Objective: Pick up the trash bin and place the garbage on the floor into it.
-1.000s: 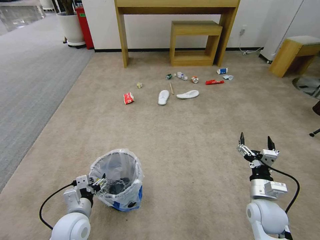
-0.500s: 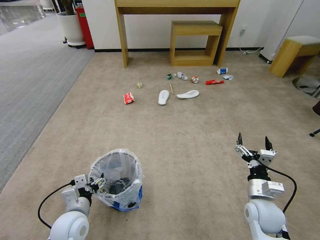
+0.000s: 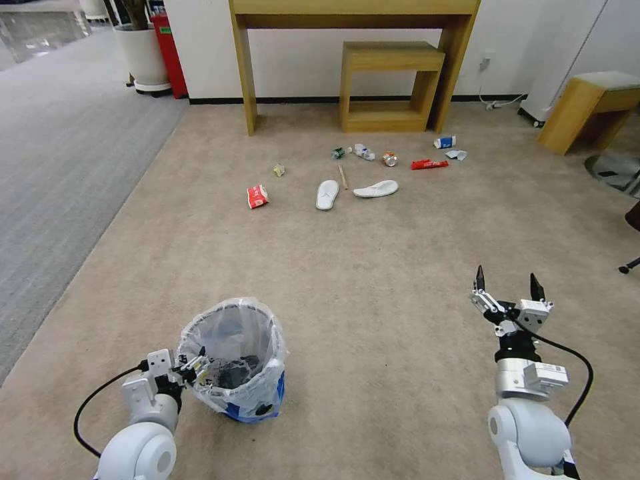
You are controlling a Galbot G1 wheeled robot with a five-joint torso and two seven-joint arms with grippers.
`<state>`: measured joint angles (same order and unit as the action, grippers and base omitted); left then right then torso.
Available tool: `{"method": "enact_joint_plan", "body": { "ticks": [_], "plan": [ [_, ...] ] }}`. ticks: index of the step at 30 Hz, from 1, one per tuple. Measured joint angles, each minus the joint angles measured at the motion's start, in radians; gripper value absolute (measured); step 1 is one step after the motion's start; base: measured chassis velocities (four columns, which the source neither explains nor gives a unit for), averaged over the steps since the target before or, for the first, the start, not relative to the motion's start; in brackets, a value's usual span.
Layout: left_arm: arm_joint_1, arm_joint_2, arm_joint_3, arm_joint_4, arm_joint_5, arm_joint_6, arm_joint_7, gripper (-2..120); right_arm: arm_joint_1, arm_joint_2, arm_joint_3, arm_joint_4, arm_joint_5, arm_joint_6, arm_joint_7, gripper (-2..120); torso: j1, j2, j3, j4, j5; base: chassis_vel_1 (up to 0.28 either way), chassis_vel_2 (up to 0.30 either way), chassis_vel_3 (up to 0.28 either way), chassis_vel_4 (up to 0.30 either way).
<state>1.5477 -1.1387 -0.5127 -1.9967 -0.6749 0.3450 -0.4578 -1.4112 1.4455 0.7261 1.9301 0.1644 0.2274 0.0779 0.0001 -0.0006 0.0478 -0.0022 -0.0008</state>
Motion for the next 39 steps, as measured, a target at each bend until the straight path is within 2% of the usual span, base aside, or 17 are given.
{"method": "enact_joint_plan", "body": {
  "ticks": [2,5,12,14,18,20,39],
  "plan": [
    [0.001,0.000,0.000,0.000,0.001,0.000,0.000,80,-0.001,0.001,0.000,0.000,-0.001,0.001,0.000,96,0.000,0.000,0.000,0.0000,0.0000,0.000,0.000,0.000,0.000],
    [0.002,-0.002,0.000,0.000,0.002,0.000,0.000,73,-0.002,0.001,0.000,0.000,-0.001,0.002,0.000,96,0.000,0.000,0.000,0.0000,0.0000,0.000,0.000,0.000,0.000],
    [0.003,-0.004,0.004,0.001,0.003,0.003,0.000,70,-0.001,0.002,0.001,0.001,-0.002,0.003,-0.001,96,0.000,0.000,0.000,0.0000,0.0000,0.000,0.000,0.000,0.000],
    [0.003,-0.004,0.004,0.001,0.003,0.004,-0.001,66,-0.001,0.003,0.001,0.001,-0.002,0.003,-0.001,96,0.000,0.000,0.000,0.0000,0.0001,0.000,0.000,0.000,0.000],
    [0.005,-0.004,0.004,0.001,0.002,0.005,-0.001,45,-0.004,0.004,0.001,0.002,-0.003,0.006,-0.001,96,0.000,0.000,0.000,0.0000,0.0001,0.000,0.000,0.000,0.000],
    [0.005,-0.005,0.004,0.001,0.002,0.006,-0.001,42,-0.004,0.004,0.001,0.002,-0.003,0.006,-0.001,96,0.000,0.000,0.000,0.0000,0.0001,0.000,0.000,0.000,0.000],
    [-0.005,-0.010,0.011,0.022,0.000,0.009,-0.006,40,-0.001,0.006,0.002,-0.009,-0.008,0.011,-0.005,95,0.000,0.000,0.000,0.0002,0.0007,0.000,0.000,0.000,0.000]
  ]
}}
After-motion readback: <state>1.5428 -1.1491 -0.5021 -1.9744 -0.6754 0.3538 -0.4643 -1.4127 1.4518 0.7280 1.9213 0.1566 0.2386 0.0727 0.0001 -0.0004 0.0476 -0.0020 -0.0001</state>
